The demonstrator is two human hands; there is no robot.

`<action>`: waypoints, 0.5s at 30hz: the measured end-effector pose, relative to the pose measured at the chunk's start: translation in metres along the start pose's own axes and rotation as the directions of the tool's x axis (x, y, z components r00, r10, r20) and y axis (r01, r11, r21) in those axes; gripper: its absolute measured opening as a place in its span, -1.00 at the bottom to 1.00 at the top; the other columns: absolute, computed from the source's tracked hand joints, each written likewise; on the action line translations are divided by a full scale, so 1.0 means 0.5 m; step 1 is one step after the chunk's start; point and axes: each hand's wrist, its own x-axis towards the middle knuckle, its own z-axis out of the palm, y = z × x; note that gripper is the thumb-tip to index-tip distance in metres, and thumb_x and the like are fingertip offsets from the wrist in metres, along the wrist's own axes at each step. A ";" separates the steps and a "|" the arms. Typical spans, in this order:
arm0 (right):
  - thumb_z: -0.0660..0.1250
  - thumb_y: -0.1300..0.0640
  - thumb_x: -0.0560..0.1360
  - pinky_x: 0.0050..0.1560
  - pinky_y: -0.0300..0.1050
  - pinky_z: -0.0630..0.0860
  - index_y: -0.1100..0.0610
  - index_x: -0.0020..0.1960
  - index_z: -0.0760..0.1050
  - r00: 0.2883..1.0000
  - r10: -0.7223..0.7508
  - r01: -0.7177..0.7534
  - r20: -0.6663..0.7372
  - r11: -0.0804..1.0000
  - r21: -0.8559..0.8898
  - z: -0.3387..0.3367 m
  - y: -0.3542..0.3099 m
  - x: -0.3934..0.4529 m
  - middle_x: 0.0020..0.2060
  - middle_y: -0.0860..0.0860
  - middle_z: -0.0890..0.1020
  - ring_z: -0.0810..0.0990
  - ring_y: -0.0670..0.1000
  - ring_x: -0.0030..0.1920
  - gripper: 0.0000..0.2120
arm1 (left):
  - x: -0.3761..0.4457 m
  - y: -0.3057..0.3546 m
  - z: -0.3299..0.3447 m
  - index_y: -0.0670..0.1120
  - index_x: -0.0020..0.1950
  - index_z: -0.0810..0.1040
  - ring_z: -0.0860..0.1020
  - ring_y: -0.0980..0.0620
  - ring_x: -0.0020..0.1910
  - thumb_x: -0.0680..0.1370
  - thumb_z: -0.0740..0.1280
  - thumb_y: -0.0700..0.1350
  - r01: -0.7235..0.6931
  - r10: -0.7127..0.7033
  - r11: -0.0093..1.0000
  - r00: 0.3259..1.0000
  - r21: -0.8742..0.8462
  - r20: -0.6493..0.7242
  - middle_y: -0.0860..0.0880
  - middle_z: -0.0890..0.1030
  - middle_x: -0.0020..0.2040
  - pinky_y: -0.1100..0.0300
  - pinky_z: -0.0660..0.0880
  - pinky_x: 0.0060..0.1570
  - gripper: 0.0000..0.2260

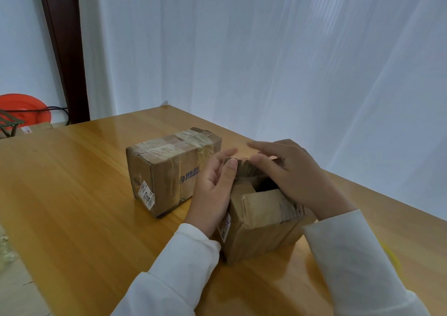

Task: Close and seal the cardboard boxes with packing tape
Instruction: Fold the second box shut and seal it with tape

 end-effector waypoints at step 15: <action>0.33 -0.03 0.50 -0.08 -0.19 0.42 -0.13 -0.15 0.56 0.994 0.108 -0.107 -0.030 0.993 0.040 -0.006 0.035 -0.006 -0.22 -0.19 0.60 0.51 -0.15 -0.11 -0.92 | 0.016 -0.001 -0.011 -0.11 -0.06 0.63 0.63 0.04 -0.22 0.39 0.36 -0.02 0.313 -0.301 0.946 0.944 -0.083 0.134 -0.05 0.69 -0.20 0.22 0.54 -0.23 -0.78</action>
